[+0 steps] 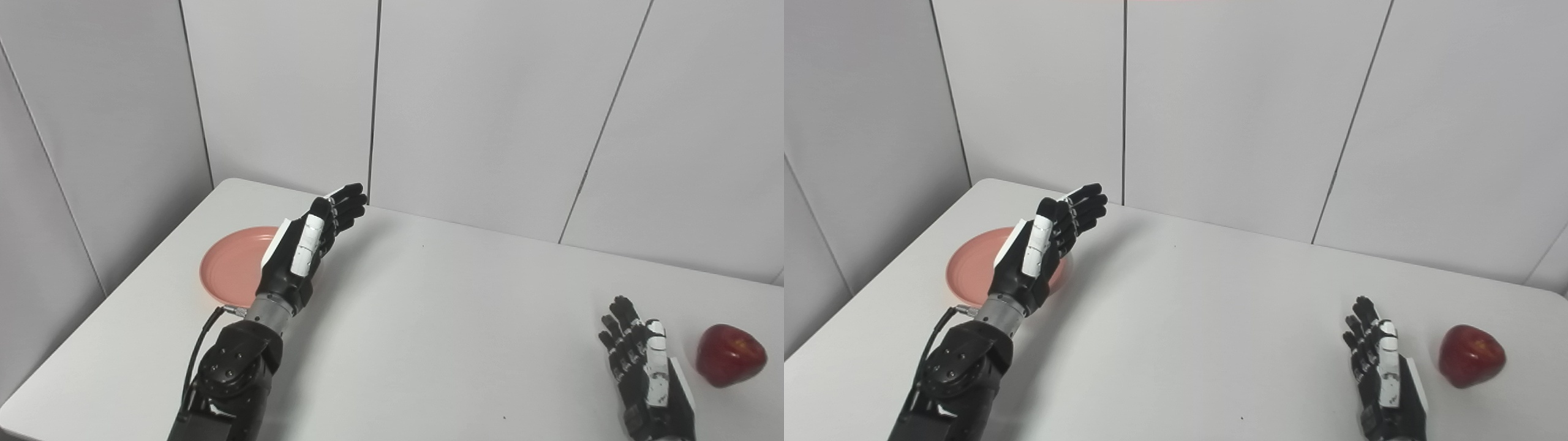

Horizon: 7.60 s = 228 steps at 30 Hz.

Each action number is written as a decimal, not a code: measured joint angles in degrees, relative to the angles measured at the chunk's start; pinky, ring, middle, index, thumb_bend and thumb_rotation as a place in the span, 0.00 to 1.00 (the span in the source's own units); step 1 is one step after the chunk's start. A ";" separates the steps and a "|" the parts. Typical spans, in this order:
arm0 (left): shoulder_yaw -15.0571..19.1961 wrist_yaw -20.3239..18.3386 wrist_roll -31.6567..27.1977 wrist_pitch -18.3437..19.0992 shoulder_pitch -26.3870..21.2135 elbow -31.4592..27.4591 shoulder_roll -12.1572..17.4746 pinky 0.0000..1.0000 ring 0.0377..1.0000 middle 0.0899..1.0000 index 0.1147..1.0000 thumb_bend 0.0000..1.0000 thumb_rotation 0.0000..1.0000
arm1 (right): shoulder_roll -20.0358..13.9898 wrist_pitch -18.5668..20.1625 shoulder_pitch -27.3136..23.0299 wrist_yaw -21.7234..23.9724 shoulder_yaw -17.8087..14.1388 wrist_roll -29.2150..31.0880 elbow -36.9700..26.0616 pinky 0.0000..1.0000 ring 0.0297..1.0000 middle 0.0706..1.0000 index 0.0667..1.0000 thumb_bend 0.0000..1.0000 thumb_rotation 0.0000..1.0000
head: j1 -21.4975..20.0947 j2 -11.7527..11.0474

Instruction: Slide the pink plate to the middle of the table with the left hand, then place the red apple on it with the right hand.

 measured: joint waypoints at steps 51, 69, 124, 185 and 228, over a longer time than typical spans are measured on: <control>14.37 -7.26 -10.29 -8.60 -14.68 33.34 17.74 0.85 0.87 0.88 0.91 1.00 0.89 | -0.24 -0.19 0.17 0.21 -0.42 0.09 0.02 1.00 0.98 0.97 0.94 0.82 1.00 | 0.70 -0.09; 15.49 -8.35 -10.32 -19.16 -17.63 52.46 19.17 0.83 0.85 0.83 0.84 1.00 0.85 | -0.45 -0.19 0.29 0.20 -0.41 0.06 -0.18 1.00 0.97 0.96 0.93 0.83 1.00 | 0.53 0.62; 11.91 -13.97 -9.43 -32.00 -19.84 74.86 17.57 0.82 0.87 0.87 0.89 1.00 0.85 | -0.47 -0.17 0.91 0.11 -0.28 -0.01 -1.15 1.00 0.95 0.95 0.91 0.84 1.00 | -0.09 2.11; 9.35 -10.58 -8.91 -21.51 -14.38 55.64 8.79 0.82 0.86 0.85 0.85 0.93 0.83 | 0.07 0.32 2.02 -1.30 0.34 -0.45 -3.44 1.00 0.95 0.95 0.91 0.86 1.00 | -1.23 3.51; 5.67 -8.26 -5.41 -27.52 -19.95 64.26 3.26 0.81 0.84 0.84 0.85 0.94 0.79 | 0.73 0.45 2.19 -2.50 1.11 -0.92 -3.95 1.00 0.93 0.94 0.90 0.87 1.00 | -2.46 3.96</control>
